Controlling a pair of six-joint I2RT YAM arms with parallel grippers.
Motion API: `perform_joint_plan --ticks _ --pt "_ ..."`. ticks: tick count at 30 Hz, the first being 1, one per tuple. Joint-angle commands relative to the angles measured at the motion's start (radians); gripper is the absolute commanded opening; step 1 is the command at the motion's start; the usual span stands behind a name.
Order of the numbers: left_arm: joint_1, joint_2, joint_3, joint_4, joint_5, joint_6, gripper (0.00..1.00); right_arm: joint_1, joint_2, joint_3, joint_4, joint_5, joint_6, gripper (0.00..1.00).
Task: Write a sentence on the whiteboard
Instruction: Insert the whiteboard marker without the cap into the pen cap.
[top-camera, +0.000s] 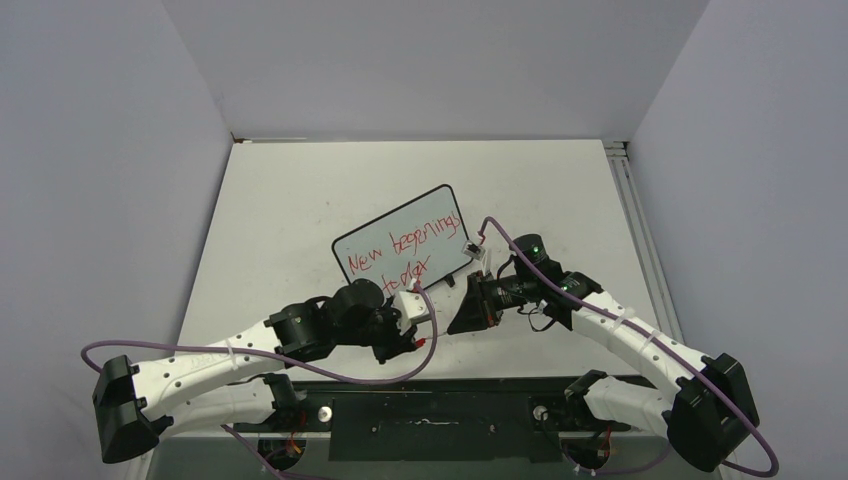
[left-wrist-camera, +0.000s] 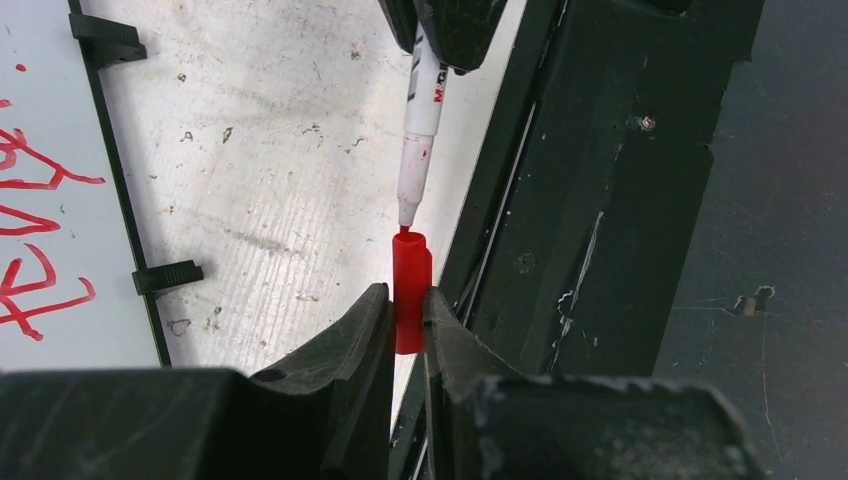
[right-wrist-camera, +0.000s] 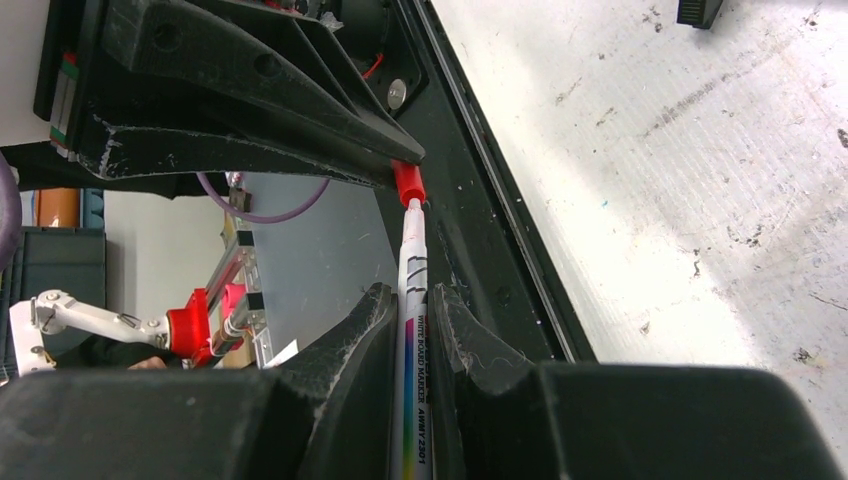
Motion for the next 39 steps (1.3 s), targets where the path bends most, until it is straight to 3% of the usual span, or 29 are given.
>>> perform_joint_plan --ticks 1,39 --pt "-0.01 -0.013 0.014 0.017 0.022 0.004 0.0 0.0 -0.034 0.007 0.04 0.015 -0.002 0.05" --pt "-0.012 -0.04 0.012 0.024 -0.007 0.009 0.0 0.047 0.002 -0.028 0.098 -0.024 0.019 0.06"
